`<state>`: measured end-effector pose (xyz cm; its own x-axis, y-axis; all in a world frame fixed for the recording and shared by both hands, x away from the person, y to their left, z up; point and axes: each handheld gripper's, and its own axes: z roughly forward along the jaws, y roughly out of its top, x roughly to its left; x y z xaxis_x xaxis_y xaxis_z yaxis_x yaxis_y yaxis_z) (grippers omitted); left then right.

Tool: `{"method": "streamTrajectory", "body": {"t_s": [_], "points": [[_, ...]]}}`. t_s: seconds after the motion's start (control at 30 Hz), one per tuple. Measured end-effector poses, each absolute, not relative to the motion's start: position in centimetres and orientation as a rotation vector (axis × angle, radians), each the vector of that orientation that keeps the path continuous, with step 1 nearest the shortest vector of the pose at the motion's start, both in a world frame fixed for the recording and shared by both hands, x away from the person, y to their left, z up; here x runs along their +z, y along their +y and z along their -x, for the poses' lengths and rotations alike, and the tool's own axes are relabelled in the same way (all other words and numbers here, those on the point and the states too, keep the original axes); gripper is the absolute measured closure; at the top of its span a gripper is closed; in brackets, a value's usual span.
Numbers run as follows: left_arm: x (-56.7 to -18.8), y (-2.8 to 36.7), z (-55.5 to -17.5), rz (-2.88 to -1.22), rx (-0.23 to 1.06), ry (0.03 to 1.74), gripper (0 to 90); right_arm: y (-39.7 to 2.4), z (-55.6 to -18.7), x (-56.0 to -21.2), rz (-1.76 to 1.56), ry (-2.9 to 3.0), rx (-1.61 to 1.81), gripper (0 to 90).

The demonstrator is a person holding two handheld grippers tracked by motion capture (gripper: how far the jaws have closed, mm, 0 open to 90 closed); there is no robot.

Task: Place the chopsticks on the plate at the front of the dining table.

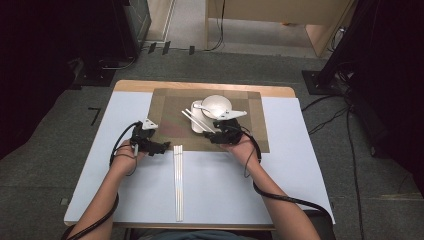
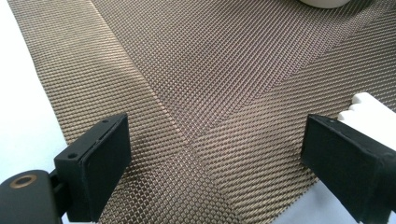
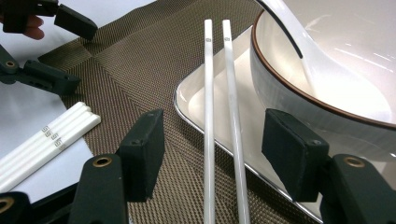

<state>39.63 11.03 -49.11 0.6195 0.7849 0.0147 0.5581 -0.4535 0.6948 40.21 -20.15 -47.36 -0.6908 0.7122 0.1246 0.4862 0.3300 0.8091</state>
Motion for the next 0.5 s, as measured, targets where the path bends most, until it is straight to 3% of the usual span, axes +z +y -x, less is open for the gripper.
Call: {"method": "streamTrajectory", "body": {"t_s": [0.5], "points": [[-48.6,10.4,-41.0,-2.139,0.383,1.063,8.3,-21.2,-39.2,-48.0,-1.109,2.331,1.253,40.9]]}}
